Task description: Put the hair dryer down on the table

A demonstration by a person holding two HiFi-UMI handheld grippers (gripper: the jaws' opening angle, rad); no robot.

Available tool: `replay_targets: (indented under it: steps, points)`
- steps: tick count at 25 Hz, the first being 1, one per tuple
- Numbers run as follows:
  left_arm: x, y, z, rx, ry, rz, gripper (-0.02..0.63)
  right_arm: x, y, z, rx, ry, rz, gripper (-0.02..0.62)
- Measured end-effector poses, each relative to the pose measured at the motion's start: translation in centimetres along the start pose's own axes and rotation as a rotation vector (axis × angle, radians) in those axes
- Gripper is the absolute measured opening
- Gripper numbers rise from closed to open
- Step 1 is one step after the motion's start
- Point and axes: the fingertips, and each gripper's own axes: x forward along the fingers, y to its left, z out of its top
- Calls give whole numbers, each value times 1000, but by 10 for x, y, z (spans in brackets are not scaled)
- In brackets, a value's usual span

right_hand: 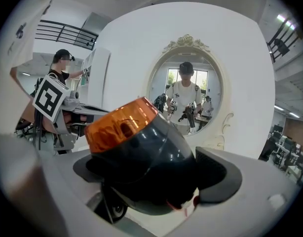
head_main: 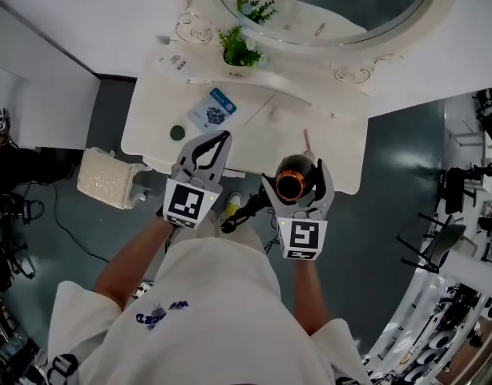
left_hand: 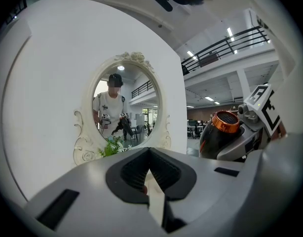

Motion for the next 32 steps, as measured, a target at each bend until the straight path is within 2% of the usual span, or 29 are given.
replay_targets:
  steps: [32]
  points:
    - [28,15,-42,-29,49,-3,9,58,-12,-68,16,151,-12,552]
